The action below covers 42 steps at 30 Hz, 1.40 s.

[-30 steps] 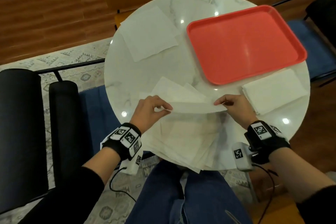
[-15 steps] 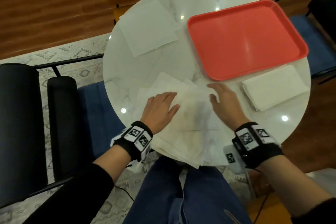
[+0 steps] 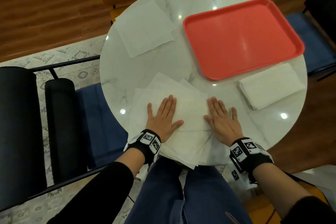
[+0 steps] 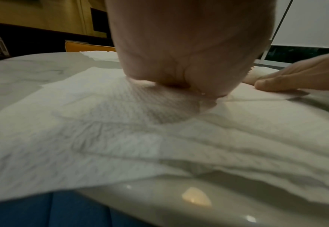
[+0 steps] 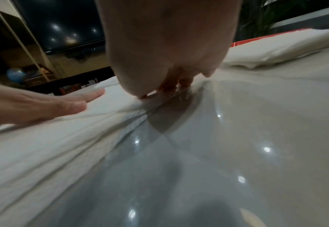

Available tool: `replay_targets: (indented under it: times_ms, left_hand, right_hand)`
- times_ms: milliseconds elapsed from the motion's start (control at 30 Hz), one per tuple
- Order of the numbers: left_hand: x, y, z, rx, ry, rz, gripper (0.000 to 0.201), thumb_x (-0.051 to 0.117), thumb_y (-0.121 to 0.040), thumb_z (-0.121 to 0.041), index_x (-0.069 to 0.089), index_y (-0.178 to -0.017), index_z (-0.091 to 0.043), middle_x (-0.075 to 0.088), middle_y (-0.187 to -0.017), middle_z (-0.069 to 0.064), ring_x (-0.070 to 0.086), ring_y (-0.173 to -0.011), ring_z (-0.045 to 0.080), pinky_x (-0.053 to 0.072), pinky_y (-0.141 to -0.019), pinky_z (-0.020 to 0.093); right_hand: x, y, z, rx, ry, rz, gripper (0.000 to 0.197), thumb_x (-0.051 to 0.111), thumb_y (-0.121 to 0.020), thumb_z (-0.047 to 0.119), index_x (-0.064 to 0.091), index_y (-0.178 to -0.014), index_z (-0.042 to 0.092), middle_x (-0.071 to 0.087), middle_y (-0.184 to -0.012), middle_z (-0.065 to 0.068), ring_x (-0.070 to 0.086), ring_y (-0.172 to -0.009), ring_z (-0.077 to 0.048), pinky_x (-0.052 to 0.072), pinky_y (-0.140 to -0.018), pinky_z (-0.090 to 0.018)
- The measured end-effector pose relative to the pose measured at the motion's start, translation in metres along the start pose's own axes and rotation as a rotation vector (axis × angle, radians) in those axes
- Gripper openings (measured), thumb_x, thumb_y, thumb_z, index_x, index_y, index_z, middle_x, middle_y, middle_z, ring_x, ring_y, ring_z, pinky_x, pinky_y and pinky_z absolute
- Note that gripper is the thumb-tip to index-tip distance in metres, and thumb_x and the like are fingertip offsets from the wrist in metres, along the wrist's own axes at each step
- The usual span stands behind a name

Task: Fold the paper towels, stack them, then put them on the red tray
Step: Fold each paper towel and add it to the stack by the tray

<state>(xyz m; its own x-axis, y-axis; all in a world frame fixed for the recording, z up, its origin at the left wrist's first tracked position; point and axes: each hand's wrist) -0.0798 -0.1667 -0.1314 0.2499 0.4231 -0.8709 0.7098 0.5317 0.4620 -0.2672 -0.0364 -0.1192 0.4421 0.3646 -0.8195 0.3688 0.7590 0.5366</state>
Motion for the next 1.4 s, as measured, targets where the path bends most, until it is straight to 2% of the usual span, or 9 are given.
replay_targets:
  times_ms: [100, 200, 333, 533, 667, 733, 933, 1133, 1400]
  left_hand:
    - [-0.009, 0.002, -0.004, -0.022, 0.005, -0.062, 0.077, 0.006, -0.088, -0.061, -0.003, -0.151, -0.018, -0.004, -0.16, -0.001, 0.007, -0.147, 0.014, 0.01, -0.111, 0.059]
    - [-0.021, -0.003, -0.009, -0.044, 0.015, -0.307, 0.064, 0.026, -0.093, -0.055, 0.035, -0.144, -0.018, 0.049, -0.138, 0.005, 0.054, -0.115, 0.024, 0.033, -0.094, 0.047]
    - [-0.052, -0.013, -0.014, -0.127, 0.126, -0.279, 0.038, 0.045, -0.092, -0.041, 0.051, -0.127, -0.026, 0.063, -0.112, -0.004, 0.053, -0.103, 0.02, 0.022, -0.087, 0.037]
    - [-0.106, -0.004, -0.045, 0.084, 0.464, -0.214, 0.012, 0.059, -0.088, -0.032, 0.07, -0.092, -0.03, 0.064, -0.088, -0.011, 0.059, -0.088, 0.009, 0.033, -0.091, 0.034]
    - [-0.14, 0.004, -0.065, 0.182, 0.878, -0.199, 0.006, 0.068, -0.084, -0.023, 0.073, -0.087, -0.024, 0.069, -0.09, -0.005, 0.062, -0.084, 0.01, 0.047, -0.082, 0.022]
    - [-0.148, 0.002, -0.071, 0.148, 0.949, -0.243, 0.006, 0.069, -0.084, -0.025, 0.074, -0.087, -0.024, 0.07, -0.088, -0.006, 0.06, -0.07, 0.011, 0.045, -0.07, 0.018]
    - [-0.137, -0.006, -0.086, -0.003, 1.028, -0.255, 0.008, 0.067, -0.087, -0.023, 0.072, -0.093, -0.024, 0.067, -0.083, -0.003, 0.062, -0.066, 0.01, 0.047, -0.067, 0.016]
    - [-0.088, 0.021, -0.057, -0.28, 0.934, -0.288, 0.011, 0.065, -0.087, -0.02, 0.071, -0.096, -0.021, 0.072, -0.089, -0.004, 0.067, -0.073, 0.007, 0.047, -0.065, 0.008]
    - [0.008, 0.112, 0.004, -0.779, 0.958, -0.291, 0.011, 0.064, -0.087, -0.006, 0.069, -0.085, -0.016, 0.071, -0.093, 0.015, 0.066, -0.082, 0.028, 0.054, -0.077, 0.031]
  right_hand:
    - [-0.001, 0.001, -0.001, -0.008, 0.01, 0.008, 0.059, 0.012, -0.101, 0.047, -0.018, -0.148, 0.027, -0.027, -0.152, 0.01, -0.016, -0.146, -0.01, -0.01, -0.117, -0.048]
    - [-0.002, 0.001, 0.005, -0.013, -0.022, 0.003, 0.059, 0.014, -0.102, 0.043, -0.017, -0.149, 0.024, -0.022, -0.157, 0.006, -0.015, -0.146, -0.013, -0.008, -0.117, -0.049]
    - [-0.013, 0.004, 0.006, -0.019, 0.019, 0.008, 0.062, 0.022, -0.102, 0.04, -0.013, -0.151, 0.021, -0.015, -0.16, 0.001, -0.01, -0.148, -0.017, -0.005, -0.116, -0.054]
    - [-0.072, 0.004, 0.0, -0.12, -0.189, -0.045, 0.068, 0.059, -0.088, 0.037, 0.026, -0.147, 0.035, 0.012, -0.159, -0.004, 0.006, -0.148, -0.024, 0.004, -0.109, -0.065]
    - [-0.11, 0.006, -0.043, -0.136, -0.499, -0.092, 0.016, 0.069, -0.082, 0.024, 0.07, -0.098, 0.022, 0.07, -0.101, 0.008, 0.062, -0.098, -0.009, 0.045, -0.086, -0.034]
    - [-0.123, 0.013, -0.07, -0.144, -0.8, -0.116, 0.004, 0.07, -0.082, 0.013, 0.071, -0.084, 0.016, 0.069, -0.074, 0.014, 0.06, -0.07, -0.002, 0.042, -0.067, -0.025]
    - [-0.141, 0.012, -0.153, 0.031, -1.28, -0.175, 0.009, 0.058, -0.092, 0.009, 0.066, -0.089, 0.009, 0.068, -0.086, -0.005, 0.061, -0.082, -0.019, 0.051, -0.08, -0.034]
    - [-0.152, -0.015, -0.231, 0.223, -1.309, -0.291, 0.017, 0.051, -0.096, 0.009, 0.06, -0.083, 0.014, 0.059, -0.087, -0.002, 0.055, -0.077, -0.016, 0.052, -0.054, -0.016]
    - [-0.143, -0.054, -0.266, 0.353, -1.095, -0.226, 0.016, 0.051, -0.096, 0.009, 0.06, -0.083, 0.013, 0.058, -0.102, -0.015, 0.055, -0.081, -0.018, 0.047, -0.059, -0.026]
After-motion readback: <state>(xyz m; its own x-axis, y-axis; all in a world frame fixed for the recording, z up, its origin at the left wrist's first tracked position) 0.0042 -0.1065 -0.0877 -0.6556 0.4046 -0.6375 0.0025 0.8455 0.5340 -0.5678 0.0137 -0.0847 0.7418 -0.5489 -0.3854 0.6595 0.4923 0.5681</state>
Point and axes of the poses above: each hand's wrist, its own y-axis away from the middle knuckle, its own x-axis out of the palm, z = x × y
